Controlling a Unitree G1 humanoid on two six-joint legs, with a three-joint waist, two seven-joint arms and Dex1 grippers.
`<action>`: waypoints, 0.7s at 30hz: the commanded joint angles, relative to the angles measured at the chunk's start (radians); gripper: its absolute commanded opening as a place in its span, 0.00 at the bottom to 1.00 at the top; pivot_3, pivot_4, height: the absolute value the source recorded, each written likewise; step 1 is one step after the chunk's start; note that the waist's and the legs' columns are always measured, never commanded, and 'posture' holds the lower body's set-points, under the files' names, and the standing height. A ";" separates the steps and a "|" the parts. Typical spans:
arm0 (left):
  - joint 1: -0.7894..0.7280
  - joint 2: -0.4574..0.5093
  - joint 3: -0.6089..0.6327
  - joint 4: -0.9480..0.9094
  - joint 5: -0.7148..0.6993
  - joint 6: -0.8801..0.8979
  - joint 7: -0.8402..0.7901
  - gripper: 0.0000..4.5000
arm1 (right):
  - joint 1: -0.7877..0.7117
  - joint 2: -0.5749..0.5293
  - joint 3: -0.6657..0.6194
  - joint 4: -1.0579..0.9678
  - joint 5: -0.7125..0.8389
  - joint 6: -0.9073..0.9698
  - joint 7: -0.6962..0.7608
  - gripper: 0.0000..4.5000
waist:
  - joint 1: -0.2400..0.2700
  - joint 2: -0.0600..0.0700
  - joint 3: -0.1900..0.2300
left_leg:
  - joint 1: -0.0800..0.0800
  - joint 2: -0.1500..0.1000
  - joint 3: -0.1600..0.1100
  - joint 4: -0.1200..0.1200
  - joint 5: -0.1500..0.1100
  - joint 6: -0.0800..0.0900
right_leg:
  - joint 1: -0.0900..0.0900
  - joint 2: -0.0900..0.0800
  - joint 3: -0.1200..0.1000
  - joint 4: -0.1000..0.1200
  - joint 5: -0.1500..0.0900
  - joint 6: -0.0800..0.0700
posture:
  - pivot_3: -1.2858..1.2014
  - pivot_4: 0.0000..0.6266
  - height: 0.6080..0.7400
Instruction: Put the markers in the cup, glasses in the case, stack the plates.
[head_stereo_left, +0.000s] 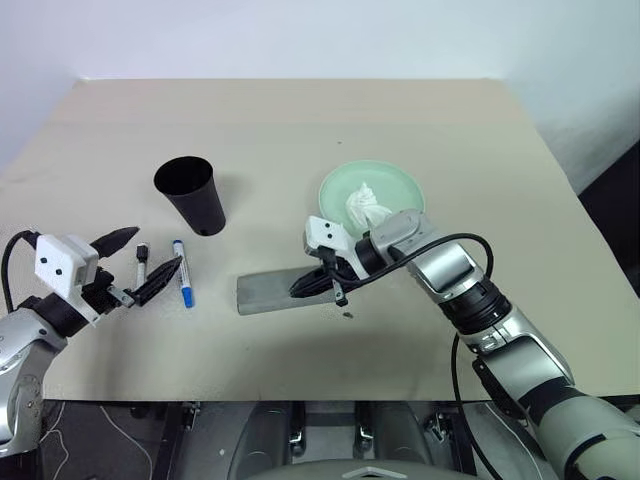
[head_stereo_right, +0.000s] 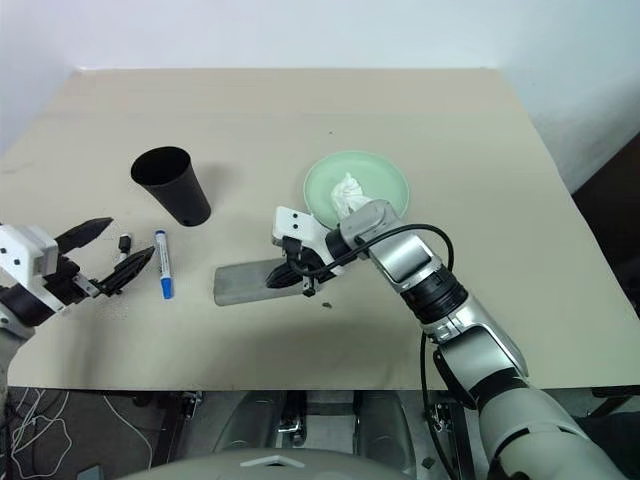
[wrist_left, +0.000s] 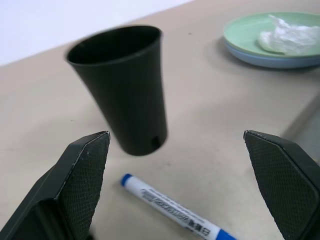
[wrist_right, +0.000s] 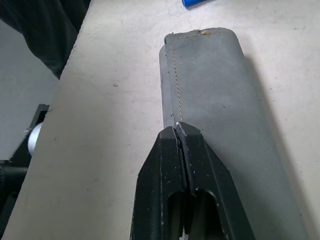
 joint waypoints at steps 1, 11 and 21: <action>0.013 -0.005 0.050 -0.058 -0.037 0.043 0.044 1.00 | -0.033 0.003 -0.039 0.000 0.052 0.009 0.010 0.01 | 0.000 0.000 0.000 | 0.000 0.000 0.000 0.000 0.000 0.000 | 0.000 0.000 0.000 0.000 0.000 0.000 | 0.52 0.24 0.55; 0.051 -0.005 0.136 -0.072 -0.084 0.322 0.269 1.00 | -0.092 -0.018 -0.251 -0.052 0.295 0.075 0.038 0.01 | 0.003 0.000 0.000 | -0.002 0.001 0.001 0.000 0.000 0.000 | -0.002 0.000 0.000 -0.001 0.001 0.002 | 0.52 0.24 0.55; -0.085 0.052 0.042 -0.011 -0.012 0.641 0.459 1.00 | -0.132 -0.017 -0.246 0.032 0.287 0.042 -0.011 0.01 | 0.003 -0.001 0.001 | -0.002 0.001 0.002 -0.001 -0.001 0.000 | -0.003 0.000 0.000 -0.001 0.001 0.001 | 0.52 0.24 0.55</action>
